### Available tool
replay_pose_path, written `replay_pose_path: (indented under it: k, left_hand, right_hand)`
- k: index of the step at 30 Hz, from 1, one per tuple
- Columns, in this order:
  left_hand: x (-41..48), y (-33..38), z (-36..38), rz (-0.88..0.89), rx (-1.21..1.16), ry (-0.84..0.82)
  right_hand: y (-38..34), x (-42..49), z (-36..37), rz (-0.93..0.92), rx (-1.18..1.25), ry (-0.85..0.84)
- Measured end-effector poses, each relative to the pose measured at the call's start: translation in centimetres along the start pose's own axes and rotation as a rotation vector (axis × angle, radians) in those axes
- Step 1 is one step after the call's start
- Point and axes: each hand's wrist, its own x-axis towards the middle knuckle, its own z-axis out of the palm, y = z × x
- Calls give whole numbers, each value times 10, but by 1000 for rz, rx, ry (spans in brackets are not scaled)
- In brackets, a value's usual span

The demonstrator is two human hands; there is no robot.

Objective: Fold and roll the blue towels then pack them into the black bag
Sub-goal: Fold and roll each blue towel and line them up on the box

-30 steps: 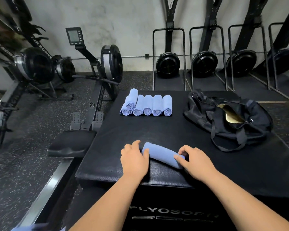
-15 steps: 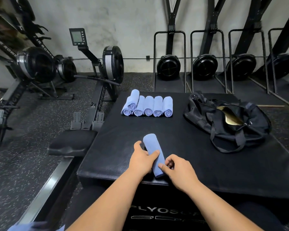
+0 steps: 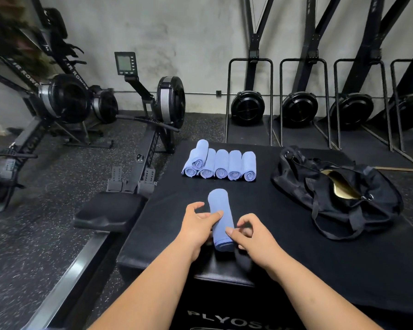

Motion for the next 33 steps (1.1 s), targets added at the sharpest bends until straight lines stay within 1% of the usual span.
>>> replay_pose_path:
  k: [4, 9, 16, 20, 23, 26, 27, 30, 33]
  left_hand:
    - [15, 12, -11, 28, 2, -5]
    - [37, 23, -22, 133, 53, -26]
    - [66, 30, -36, 356, 346, -100]
    - [85, 24, -47, 422, 487, -30]
    - [100, 16, -56, 474, 653, -1]
    - [118, -2, -65, 547, 941, 98]
    - [118, -9, -67, 534, 1005, 143]
    - [109, -26, -70, 482, 1092, 200]
    - [106, -29, -66, 549, 1197, 205]
  right_hand:
    - [-16, 16, 10, 40, 149, -70]
    - [-34, 41, 22, -10, 135, -18]
    - [-48, 84, 24, -4, 191, 37]
    - [-56, 114, 21, 10, 297, 82]
    - [-60, 140, 18, 14, 324, 122]
    - [-61, 174, 16, 9, 283, 171]
    - [-61, 184, 16, 8, 273, 183]
    - [-59, 217, 14, 15, 242, 206]
    - [-57, 245, 12, 3, 172, 248]
